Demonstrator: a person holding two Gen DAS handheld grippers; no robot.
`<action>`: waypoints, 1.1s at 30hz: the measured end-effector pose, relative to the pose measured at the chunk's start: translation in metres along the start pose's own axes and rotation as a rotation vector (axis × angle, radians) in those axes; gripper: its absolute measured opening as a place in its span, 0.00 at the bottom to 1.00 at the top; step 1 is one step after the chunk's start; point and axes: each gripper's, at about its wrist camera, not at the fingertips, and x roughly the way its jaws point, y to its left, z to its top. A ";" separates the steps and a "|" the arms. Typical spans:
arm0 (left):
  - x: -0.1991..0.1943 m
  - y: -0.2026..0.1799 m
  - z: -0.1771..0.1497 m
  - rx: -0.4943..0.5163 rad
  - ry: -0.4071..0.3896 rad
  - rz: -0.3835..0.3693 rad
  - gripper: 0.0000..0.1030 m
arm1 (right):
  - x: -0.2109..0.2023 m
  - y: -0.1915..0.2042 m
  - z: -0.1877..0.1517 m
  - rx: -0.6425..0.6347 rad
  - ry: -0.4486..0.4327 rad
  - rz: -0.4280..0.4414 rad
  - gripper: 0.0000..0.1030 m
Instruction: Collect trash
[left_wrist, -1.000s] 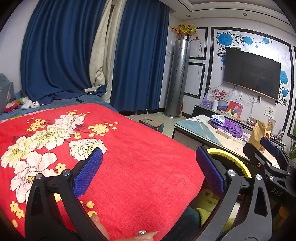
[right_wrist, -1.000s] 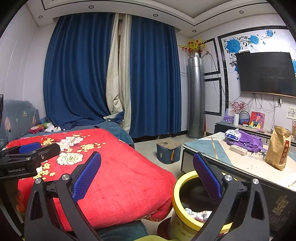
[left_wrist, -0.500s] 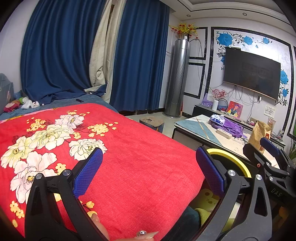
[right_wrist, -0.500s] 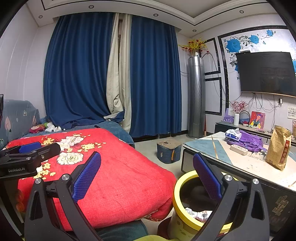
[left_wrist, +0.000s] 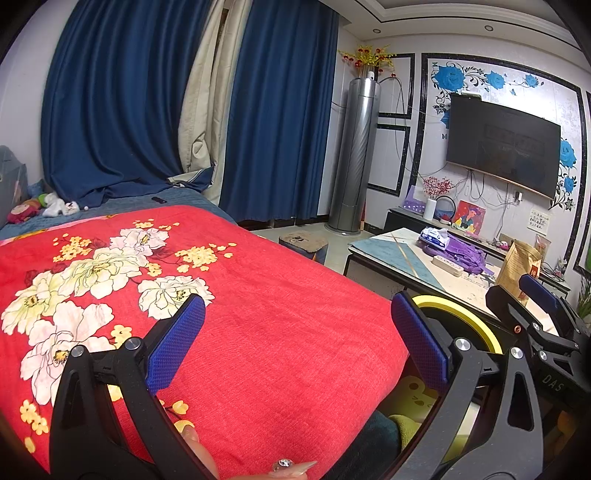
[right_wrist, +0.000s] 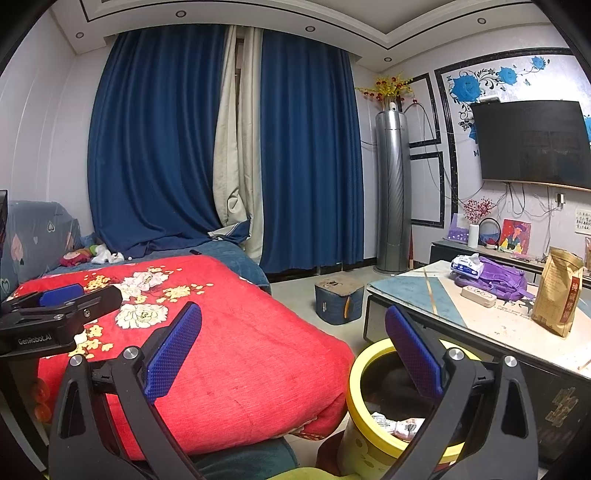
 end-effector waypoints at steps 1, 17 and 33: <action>0.000 0.000 0.000 0.000 0.000 -0.001 0.90 | 0.000 0.000 0.000 0.001 0.000 0.000 0.94; -0.001 -0.001 0.000 0.001 0.003 0.001 0.90 | 0.000 -0.001 -0.002 0.002 0.005 0.004 0.94; 0.013 0.018 -0.006 -0.074 0.092 0.063 0.90 | 0.002 -0.004 0.002 0.001 0.016 0.023 0.94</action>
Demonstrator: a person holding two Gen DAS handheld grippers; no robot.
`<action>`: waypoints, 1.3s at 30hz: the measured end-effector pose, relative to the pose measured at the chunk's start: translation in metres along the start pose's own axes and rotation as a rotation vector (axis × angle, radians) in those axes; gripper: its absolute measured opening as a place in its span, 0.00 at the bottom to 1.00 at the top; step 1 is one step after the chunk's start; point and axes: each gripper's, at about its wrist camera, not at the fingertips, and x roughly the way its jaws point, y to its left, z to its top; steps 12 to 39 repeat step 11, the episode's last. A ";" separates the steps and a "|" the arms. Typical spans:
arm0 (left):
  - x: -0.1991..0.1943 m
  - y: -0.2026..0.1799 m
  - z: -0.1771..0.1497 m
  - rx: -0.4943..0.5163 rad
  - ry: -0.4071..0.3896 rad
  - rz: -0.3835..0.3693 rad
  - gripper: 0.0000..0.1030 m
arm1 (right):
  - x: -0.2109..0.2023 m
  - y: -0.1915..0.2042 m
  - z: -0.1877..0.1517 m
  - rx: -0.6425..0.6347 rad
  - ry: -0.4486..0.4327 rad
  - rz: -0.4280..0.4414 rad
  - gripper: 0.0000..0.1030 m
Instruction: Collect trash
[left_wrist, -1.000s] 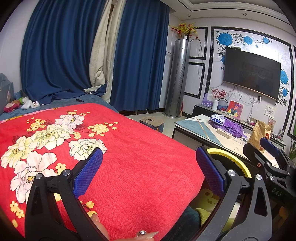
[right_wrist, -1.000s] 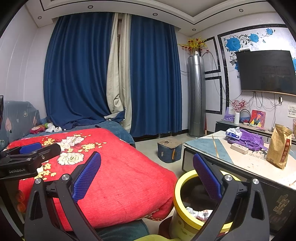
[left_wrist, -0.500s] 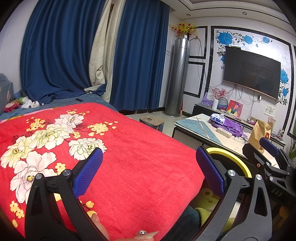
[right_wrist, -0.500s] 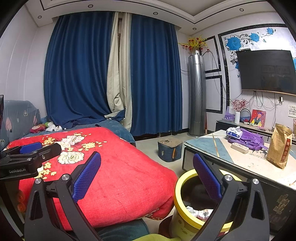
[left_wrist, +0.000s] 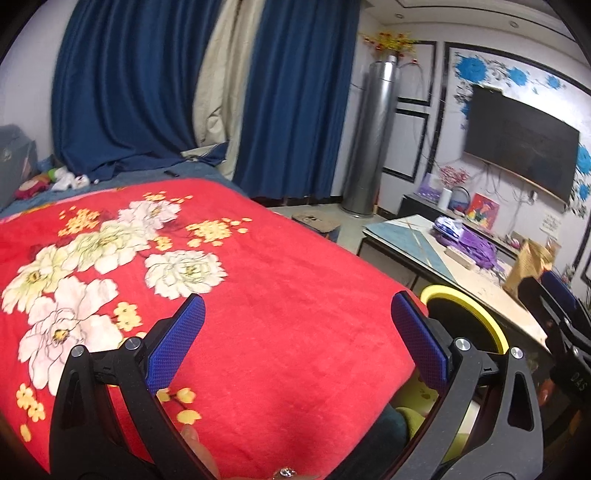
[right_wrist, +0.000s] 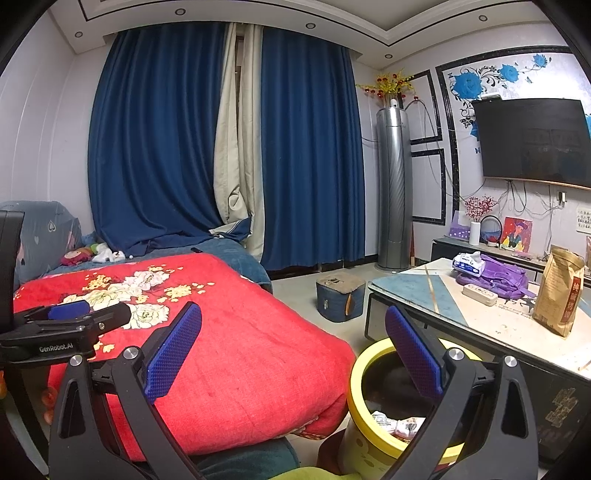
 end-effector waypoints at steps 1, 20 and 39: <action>-0.001 0.006 0.003 -0.019 0.004 0.018 0.90 | 0.002 0.003 0.002 -0.011 0.008 0.019 0.94; -0.063 0.268 0.006 -0.304 0.167 0.667 0.90 | 0.076 0.251 0.029 -0.203 0.285 0.682 0.94; -0.063 0.268 0.006 -0.304 0.167 0.667 0.90 | 0.076 0.251 0.029 -0.203 0.285 0.682 0.94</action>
